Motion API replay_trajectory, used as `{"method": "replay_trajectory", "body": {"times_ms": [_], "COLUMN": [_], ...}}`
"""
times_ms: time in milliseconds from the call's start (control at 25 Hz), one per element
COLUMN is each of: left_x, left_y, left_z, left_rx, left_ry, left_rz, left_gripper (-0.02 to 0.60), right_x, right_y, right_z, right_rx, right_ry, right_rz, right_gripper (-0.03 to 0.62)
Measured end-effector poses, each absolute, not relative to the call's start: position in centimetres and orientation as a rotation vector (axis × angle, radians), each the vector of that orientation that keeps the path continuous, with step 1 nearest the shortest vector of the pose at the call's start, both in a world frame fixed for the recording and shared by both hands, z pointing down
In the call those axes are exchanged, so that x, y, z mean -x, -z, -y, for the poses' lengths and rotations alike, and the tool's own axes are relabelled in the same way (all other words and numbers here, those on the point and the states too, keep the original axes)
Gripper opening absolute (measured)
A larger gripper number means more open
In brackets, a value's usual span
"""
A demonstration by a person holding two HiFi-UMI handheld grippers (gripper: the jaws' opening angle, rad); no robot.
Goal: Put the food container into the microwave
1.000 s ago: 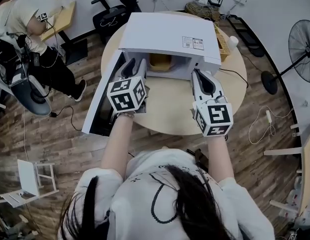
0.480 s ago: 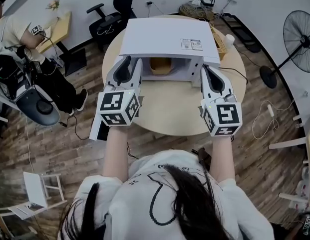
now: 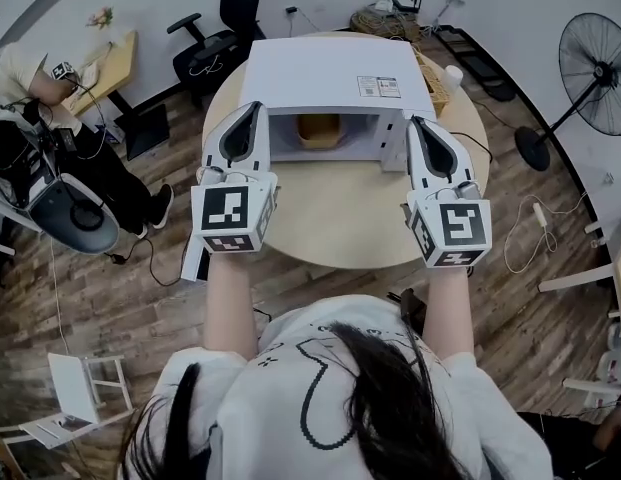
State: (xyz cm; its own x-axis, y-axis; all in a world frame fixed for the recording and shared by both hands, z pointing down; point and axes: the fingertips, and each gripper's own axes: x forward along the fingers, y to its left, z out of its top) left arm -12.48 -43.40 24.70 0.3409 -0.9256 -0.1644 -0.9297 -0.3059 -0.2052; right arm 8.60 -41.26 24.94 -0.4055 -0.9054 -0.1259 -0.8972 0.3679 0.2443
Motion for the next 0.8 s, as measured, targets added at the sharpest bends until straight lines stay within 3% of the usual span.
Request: {"method": "replay_trajectory", "body": {"times_ms": [800], "left_x": [11.1], "left_y": [-22.2], "left_z": [41.8], "left_rx": [2.32], "left_ry": [-0.036], "left_rz": [-1.571], "left_gripper": [0.009], "right_x": [-9.7], "right_y": [-23.4], "right_z": [40.2], "right_rx": [-1.753], "right_ry": [0.461], "right_rz": [2.59], "right_gripper": [0.028]}}
